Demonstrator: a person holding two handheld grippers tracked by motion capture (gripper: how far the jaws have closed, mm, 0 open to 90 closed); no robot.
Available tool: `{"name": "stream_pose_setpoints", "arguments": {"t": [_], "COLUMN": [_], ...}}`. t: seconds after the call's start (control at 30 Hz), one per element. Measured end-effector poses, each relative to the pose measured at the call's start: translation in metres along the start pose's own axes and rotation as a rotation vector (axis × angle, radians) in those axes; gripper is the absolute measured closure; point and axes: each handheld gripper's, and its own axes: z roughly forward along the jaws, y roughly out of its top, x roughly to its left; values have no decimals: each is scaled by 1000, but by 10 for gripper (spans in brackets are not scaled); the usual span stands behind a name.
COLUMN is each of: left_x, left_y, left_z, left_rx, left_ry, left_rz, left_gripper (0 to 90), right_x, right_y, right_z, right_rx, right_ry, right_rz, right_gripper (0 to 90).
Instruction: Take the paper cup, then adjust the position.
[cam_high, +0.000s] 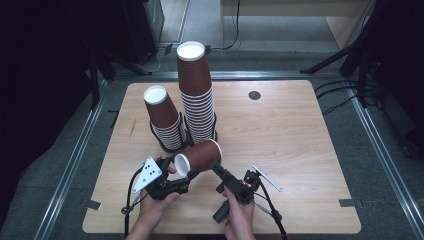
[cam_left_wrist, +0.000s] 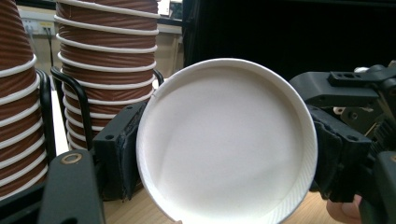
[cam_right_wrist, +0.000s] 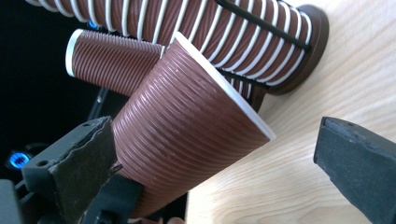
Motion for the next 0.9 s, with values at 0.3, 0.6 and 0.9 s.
{"name": "stream_pose_setpoints", "arguments": {"t": [0.3, 0.6, 0.9], "left_x": [-3, -6, -10], "left_y": [-1, -1, -1], "left_z": [2, 3, 4], "left_rx": [-7, 15, 11], "left_ry": [-2, -4, -17], "left_rz": [6, 16, 34], "left_gripper": [230, 231, 231], "right_x": [0, 2, 0], "right_y": [-9, -10, -10], "right_z": [12, 17, 20], "right_rx": [-18, -26, -9], "right_ry": [49, 56, 58], "right_rz": [232, 328, 401], "right_gripper": [0, 0, 0]}}
